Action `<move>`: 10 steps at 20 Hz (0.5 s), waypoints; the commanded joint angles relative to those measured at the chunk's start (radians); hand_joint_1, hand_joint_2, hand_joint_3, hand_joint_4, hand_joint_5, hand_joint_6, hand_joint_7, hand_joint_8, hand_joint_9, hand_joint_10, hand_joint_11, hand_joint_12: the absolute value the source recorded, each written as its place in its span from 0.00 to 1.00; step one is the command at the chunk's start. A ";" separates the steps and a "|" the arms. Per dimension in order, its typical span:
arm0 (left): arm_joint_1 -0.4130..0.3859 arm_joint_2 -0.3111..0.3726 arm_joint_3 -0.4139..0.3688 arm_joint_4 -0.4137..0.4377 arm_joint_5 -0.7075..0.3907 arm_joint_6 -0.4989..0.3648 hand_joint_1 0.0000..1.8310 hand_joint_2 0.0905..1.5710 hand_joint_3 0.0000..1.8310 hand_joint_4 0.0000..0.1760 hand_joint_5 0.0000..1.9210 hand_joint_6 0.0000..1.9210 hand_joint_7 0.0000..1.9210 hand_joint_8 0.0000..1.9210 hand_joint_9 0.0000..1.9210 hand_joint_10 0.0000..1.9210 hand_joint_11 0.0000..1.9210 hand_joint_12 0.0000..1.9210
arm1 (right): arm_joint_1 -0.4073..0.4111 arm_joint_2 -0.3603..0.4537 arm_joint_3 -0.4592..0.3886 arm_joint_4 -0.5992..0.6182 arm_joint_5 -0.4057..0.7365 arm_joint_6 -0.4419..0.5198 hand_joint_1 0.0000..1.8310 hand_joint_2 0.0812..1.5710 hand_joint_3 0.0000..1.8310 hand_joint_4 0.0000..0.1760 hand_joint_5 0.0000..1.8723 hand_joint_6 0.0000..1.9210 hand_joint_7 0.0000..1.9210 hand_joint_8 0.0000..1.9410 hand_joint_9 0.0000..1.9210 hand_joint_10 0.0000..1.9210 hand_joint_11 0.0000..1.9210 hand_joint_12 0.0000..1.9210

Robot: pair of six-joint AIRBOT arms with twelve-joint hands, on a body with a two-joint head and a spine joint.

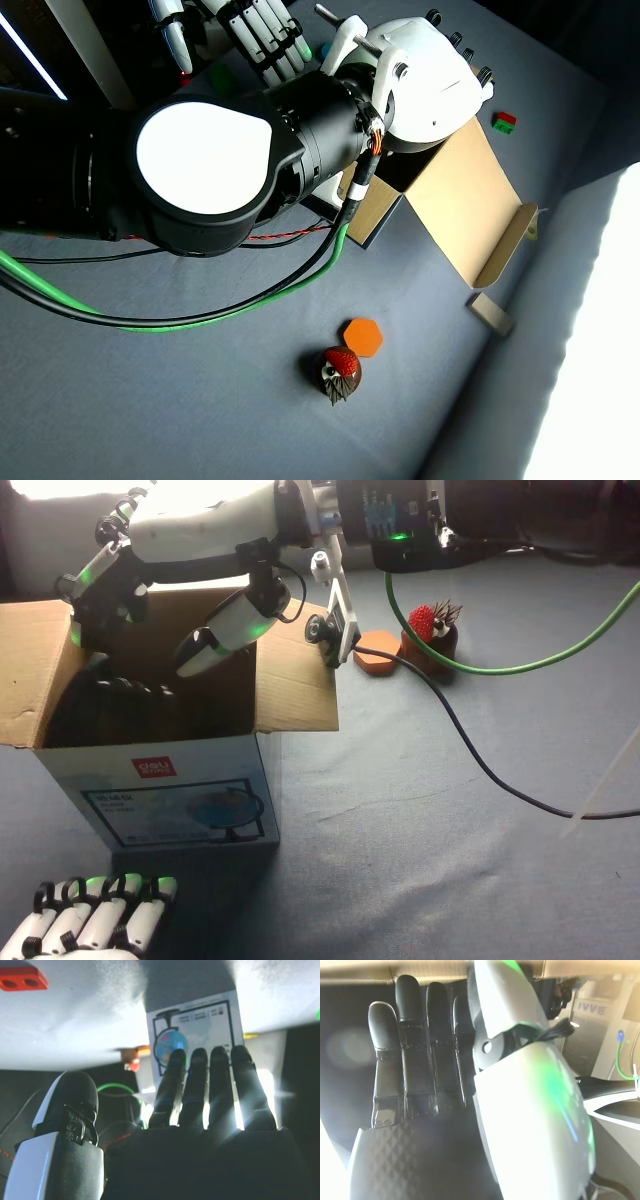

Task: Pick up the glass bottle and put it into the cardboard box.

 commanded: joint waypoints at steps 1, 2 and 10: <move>-0.008 0.007 -0.007 0.055 -0.095 0.016 0.00 0.75 0.00 0.00 0.02 0.00 0.00 0.00 0.00 0.00 0.00 0.00 | 0.020 0.005 -0.004 0.077 0.051 0.009 0.60 0.61 0.00 0.00 0.17 0.11 0.25 0.00 0.19 0.19 0.00 0.68; -0.022 0.013 -0.016 0.023 -0.118 0.047 0.00 0.75 0.00 0.00 0.02 0.00 0.00 0.00 0.00 0.00 0.00 0.00 | 0.023 0.006 -0.004 0.077 0.055 0.021 0.60 0.61 0.00 0.00 0.17 0.11 0.25 0.00 0.19 0.18 0.00 0.67; -0.047 0.034 -0.063 -0.058 -0.163 0.049 0.00 0.75 0.00 0.00 0.03 0.00 0.01 0.00 0.00 0.00 0.00 0.00 | 0.072 0.144 -0.131 0.028 0.059 0.093 0.58 0.60 0.00 0.00 0.18 0.07 0.25 0.00 0.21 0.15 0.00 0.70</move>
